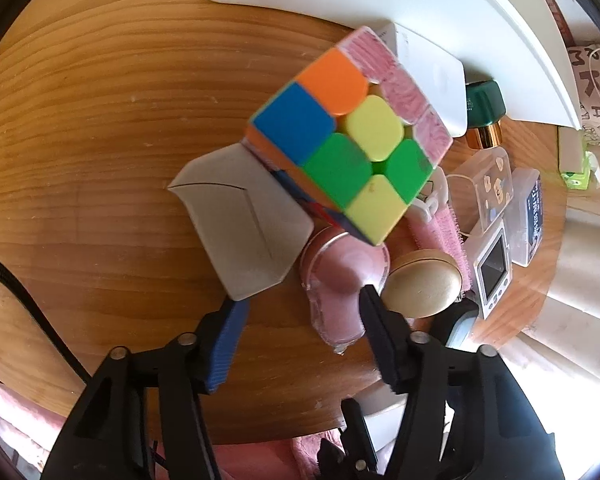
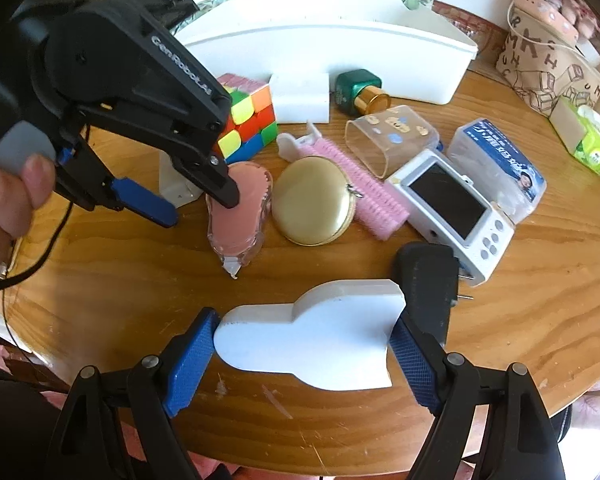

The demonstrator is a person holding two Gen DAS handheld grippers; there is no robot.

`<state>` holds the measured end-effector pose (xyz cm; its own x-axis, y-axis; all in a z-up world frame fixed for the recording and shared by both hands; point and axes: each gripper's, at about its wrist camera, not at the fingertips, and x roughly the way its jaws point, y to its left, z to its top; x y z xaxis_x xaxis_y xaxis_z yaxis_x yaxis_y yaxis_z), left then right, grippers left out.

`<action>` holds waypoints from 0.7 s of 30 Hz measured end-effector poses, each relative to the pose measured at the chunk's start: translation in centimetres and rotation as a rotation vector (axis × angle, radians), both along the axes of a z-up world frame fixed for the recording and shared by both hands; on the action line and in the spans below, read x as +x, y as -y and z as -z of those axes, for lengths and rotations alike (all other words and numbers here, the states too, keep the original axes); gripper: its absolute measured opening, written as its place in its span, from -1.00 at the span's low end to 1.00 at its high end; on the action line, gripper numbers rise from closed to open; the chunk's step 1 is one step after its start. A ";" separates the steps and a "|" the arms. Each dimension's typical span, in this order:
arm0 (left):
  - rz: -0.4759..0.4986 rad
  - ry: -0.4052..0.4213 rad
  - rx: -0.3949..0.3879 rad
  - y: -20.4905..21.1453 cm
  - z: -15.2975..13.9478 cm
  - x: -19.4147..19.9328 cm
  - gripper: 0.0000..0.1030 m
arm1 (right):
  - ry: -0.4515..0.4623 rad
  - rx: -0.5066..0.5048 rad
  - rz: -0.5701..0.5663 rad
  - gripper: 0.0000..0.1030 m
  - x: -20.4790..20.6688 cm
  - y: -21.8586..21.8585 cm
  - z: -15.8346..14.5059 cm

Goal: Organize rigid objects
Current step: 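Close the left gripper on the pink tape dispenser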

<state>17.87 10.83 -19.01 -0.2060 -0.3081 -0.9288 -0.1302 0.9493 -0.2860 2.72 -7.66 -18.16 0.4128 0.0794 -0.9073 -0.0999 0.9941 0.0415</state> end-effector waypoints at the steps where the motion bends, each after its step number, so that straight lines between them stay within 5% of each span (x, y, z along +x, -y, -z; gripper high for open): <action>1: 0.003 0.000 0.013 0.2 0.0 0.0 0.31 | 0.003 0.006 -0.006 0.64 0.1 0.2 -0.3; 12: -0.074 0.002 0.098 0.9 -0.5 -0.1 0.45 | 0.009 0.128 -0.112 0.63 0.2 5.2 -3.1; 21: -0.209 0.016 0.063 3.0 -1.4 -0.9 0.02 | 0.062 0.156 -0.175 0.63 -1.9 8.0 -6.4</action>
<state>16.98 7.88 -17.61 -0.1284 -0.2836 -0.9503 -0.3223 0.9182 -0.2305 0.87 -15.62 -11.76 0.4352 0.2920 -0.8516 -0.2777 0.9434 0.1815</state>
